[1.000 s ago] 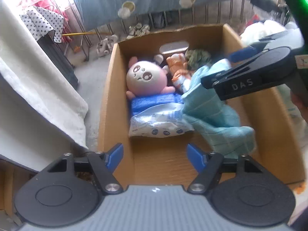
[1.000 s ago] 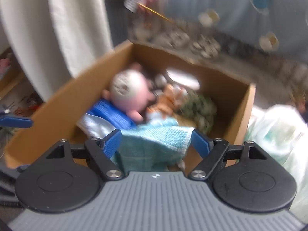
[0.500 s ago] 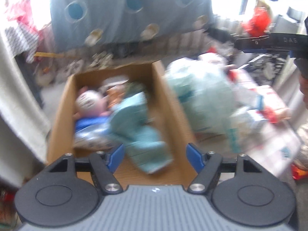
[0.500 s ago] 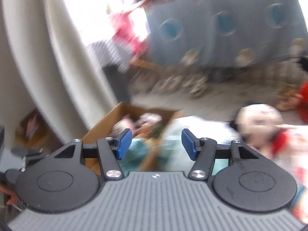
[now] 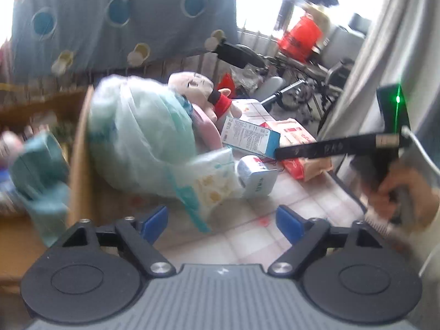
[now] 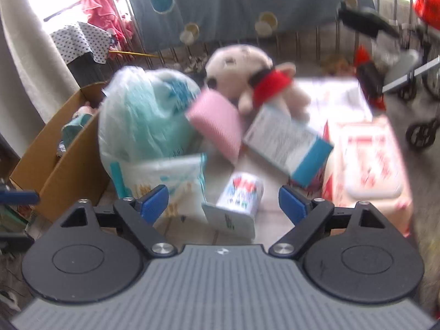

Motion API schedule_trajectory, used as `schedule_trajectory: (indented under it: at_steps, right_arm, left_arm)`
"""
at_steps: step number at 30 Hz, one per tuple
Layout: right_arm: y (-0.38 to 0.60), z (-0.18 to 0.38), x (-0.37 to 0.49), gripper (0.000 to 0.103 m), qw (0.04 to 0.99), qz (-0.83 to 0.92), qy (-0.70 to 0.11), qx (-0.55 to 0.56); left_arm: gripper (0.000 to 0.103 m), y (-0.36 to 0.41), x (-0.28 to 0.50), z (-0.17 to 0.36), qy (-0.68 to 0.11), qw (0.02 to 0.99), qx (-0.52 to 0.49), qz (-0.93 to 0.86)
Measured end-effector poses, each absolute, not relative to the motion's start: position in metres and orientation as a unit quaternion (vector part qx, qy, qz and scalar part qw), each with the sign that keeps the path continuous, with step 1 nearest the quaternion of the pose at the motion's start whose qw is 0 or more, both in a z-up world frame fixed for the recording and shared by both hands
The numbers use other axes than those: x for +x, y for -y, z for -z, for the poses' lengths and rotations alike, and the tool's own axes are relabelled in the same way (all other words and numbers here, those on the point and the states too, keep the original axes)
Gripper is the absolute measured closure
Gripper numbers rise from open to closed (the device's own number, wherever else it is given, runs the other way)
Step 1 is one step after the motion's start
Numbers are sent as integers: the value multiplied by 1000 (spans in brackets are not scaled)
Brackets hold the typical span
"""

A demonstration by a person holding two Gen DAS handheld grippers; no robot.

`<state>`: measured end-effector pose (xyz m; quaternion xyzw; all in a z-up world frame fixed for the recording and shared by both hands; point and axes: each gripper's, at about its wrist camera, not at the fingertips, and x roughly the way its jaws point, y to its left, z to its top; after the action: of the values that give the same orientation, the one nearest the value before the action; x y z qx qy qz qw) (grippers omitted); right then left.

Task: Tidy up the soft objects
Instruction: 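Move both tools back to the items on the table, then grasp the white cotton-swab pack with the left gripper while the right grasps the yogurt cup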

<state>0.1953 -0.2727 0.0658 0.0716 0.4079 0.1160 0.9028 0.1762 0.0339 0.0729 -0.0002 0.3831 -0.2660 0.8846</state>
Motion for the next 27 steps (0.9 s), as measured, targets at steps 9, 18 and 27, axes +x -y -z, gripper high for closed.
schedule_trajectory:
  at_steps: [9,18,27]
  right_arm:
    - [273,-12,217,14,898,-87,-415,118]
    - [276,17,243,8,903,-44,-404,141]
    - [267,25,251,31,908,-68,-397,114]
  left_arm:
    - [3,1,221,-7,-409,883,-90,211]
    - [0,24,265,38,-435,881,-93,161]
    - [51,31,270,56,-428,880,-89,188]
